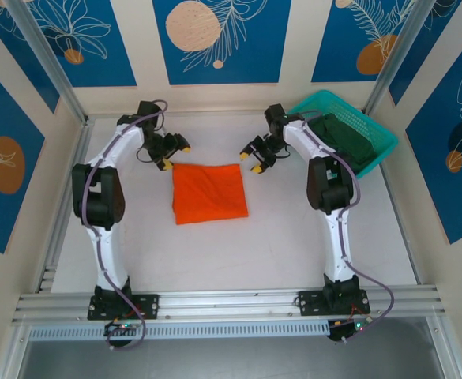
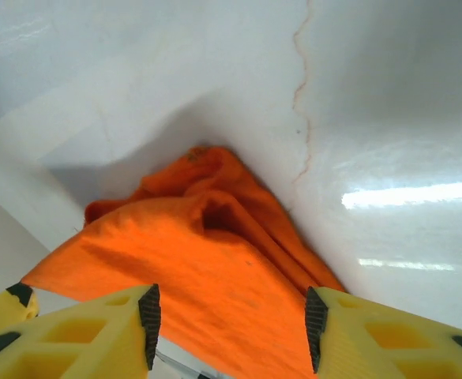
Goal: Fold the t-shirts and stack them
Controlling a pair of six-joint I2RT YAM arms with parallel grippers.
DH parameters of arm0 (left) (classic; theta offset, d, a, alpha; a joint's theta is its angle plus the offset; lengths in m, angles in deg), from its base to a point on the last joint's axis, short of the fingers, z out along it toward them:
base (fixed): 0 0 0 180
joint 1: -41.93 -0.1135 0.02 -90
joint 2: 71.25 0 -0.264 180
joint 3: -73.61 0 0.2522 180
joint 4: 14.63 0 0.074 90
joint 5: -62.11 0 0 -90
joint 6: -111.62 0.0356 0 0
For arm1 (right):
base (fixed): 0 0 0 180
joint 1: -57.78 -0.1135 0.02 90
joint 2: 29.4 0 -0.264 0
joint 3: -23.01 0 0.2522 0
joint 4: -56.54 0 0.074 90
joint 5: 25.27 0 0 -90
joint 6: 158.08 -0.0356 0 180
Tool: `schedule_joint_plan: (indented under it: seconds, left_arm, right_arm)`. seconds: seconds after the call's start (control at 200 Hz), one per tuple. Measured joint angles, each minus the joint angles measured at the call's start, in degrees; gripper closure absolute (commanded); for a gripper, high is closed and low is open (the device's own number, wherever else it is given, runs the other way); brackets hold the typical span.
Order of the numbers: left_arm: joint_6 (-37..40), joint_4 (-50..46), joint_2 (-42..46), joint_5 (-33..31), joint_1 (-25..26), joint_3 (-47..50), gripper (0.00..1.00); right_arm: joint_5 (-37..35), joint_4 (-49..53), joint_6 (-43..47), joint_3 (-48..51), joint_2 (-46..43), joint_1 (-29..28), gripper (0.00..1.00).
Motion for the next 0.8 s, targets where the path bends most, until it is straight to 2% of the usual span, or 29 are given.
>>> schedule_joint_plan:
  seconds: [0.06, 0.17, 0.245, 0.36, 0.41, 0.615, 0.8]
  left_arm:
    - [0.11, -0.50, 2.23, -0.52, 0.00, 0.48, 0.24]
    - [0.85, -0.11, 8.85, -2.29, 0.02, 5.31, 0.14]
    - [1.40, -0.13, 13.44, -3.21, -0.07, 9.84, 0.14]
    - [3.28, -1.03, 12.85, -3.30, -0.76, 10.08, 0.08]
    - [4.00, -1.01, 11.67, -3.89, -1.38, 10.05, 0.05]
    - [5.29, -1.73, 7.74, -3.85, -5.55, 7.72, 0.05]
    - [5.57, -1.64, 4.81, -3.82, -6.78, 5.70, 0.03]
  right_arm:
    - [-0.70, -1.46, 0.02, 2.45, -2.71, -0.02, 0.49]
    - [-1.25, -5.01, 0.02, 12.85, -12.33, -0.81, 0.52]
    - [-1.18, -6.80, 0.02, 18.73, -18.51, -2.38, 0.54]
    - [-0.76, -10.43, 0.00, 25.62, -24.22, -5.99, 0.56]
    - [-0.57, -11.65, -0.02, 27.47, -24.81, -7.39, 0.56]
    - [0.02, -14.05, -0.20, 30.25, -24.22, -11.34, 0.58]
    - [0.61, -14.16, -0.13, 23.78, -19.21, -13.38, 0.58]
